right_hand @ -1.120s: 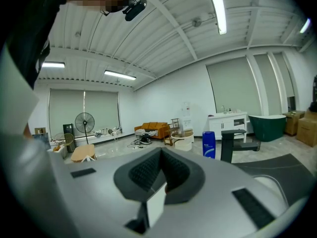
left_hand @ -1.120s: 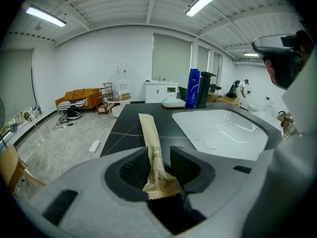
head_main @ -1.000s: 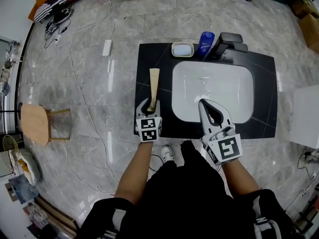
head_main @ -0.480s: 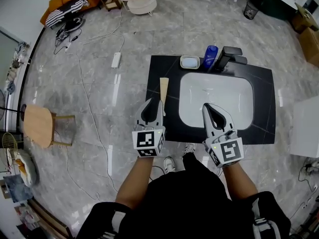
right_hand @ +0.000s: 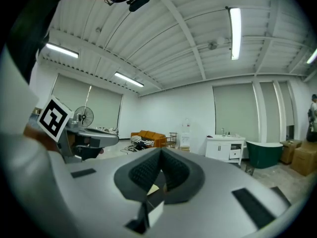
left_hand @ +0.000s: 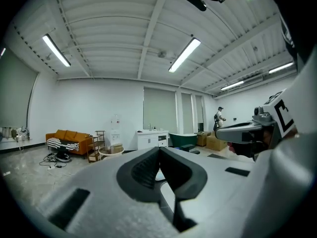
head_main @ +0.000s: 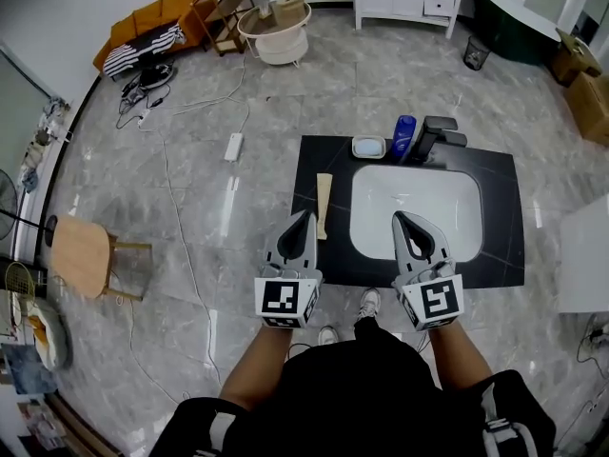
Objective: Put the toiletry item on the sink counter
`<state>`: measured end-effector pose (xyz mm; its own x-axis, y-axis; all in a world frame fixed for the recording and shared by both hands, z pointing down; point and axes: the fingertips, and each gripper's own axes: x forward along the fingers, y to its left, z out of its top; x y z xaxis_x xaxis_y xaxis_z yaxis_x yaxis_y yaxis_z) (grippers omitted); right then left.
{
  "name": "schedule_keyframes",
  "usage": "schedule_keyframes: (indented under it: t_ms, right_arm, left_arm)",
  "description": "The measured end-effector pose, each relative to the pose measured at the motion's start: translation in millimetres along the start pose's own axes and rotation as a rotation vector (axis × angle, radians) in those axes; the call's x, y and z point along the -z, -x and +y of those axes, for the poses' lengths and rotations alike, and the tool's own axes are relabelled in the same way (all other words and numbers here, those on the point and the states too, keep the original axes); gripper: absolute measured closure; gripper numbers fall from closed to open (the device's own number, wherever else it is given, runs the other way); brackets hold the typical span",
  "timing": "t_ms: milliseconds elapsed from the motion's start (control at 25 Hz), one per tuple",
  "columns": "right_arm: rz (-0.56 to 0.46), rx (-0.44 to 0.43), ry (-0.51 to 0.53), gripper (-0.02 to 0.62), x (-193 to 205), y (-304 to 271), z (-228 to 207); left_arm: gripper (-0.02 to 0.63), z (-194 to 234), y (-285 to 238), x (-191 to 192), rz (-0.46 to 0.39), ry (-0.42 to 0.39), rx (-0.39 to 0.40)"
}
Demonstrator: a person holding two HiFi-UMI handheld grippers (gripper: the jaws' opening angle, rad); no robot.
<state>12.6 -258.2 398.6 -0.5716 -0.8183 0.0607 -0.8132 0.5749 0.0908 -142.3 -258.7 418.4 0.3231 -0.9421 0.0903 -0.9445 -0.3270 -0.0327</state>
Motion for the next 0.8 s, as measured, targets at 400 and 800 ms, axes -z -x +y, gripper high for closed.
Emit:
schedule_keyframes:
  t_ms: [400,800]
  right_arm:
    - [-0.01,0.003,0.0,0.591,-11,4,13]
    - [-0.031,-0.025,0.001,0.592,-14,4,19]
  left_arm:
    - [0.594,0,19,2,0.002,-0.002,0.011]
    - [0.594,-2,23,7,0.01,-0.035,-0.015]
